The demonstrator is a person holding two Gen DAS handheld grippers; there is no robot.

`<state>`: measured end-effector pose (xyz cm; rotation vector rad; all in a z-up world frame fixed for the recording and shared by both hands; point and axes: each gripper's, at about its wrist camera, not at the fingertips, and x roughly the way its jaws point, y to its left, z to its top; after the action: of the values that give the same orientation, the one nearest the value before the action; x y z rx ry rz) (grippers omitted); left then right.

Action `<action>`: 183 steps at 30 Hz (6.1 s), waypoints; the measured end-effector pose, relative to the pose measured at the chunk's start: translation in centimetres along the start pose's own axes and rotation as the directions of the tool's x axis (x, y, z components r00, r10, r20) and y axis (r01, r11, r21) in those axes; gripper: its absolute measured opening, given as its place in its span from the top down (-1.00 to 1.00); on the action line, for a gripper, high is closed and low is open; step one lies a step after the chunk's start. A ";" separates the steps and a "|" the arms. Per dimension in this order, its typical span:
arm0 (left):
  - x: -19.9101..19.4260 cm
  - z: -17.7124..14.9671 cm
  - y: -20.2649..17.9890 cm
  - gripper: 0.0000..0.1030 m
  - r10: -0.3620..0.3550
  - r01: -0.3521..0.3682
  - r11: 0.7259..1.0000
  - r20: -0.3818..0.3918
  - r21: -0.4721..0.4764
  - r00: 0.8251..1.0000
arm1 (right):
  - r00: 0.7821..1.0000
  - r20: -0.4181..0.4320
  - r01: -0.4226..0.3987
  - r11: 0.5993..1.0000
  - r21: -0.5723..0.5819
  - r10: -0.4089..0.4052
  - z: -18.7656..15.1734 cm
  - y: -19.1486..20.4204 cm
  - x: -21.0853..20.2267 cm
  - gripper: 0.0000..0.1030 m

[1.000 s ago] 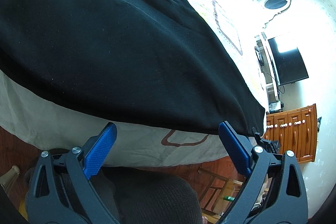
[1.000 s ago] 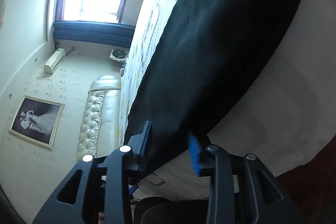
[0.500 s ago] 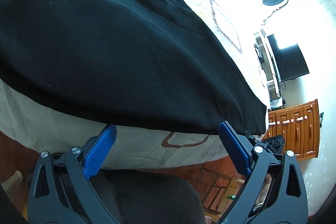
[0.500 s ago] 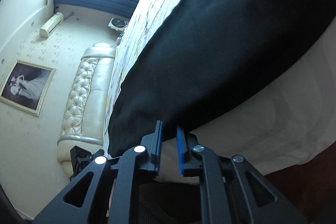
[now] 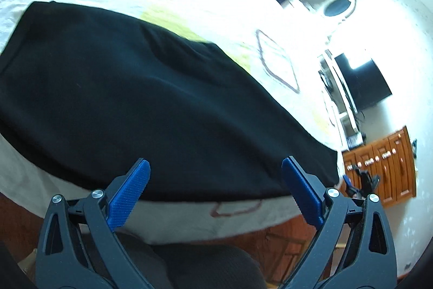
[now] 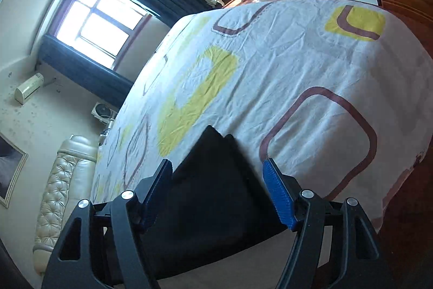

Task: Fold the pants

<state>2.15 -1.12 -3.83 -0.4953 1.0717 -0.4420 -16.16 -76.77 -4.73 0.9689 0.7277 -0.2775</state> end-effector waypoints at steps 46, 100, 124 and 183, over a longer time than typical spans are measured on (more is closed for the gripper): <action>-2.1 3.6 3.4 -0.95 0.293 -0.328 0.931 0.209 0.161 0.933 | 0.934 -0.305 -0.264 0.934 -0.241 0.185 -13.0 30.7 2.9 0.61; -1.3 2.4 3.5 -0.95 0.311 -0.330 0.939 0.165 0.099 0.936 | 0.916 -0.375 -0.163 0.986 -0.024 0.143 -15.7 16.1 16.2 0.58; -1.5 2.4 3.7 -0.95 0.281 -0.297 0.951 0.161 0.088 0.946 | 0.791 -0.541 -0.298 0.952 0.069 0.286 -21.1 12.7 11.2 0.21; -3.9 11.6 22.2 -0.91 -0.203 0.196 0.971 -0.038 -0.135 0.978 | 0.731 -0.599 -0.462 0.883 -0.082 0.327 -30.5 28.3 12.3 -0.22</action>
<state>13.26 20.95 -9.39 -0.7154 1.1101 -0.5665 -5.73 -34.71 -5.45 0.9667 1.0463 0.5016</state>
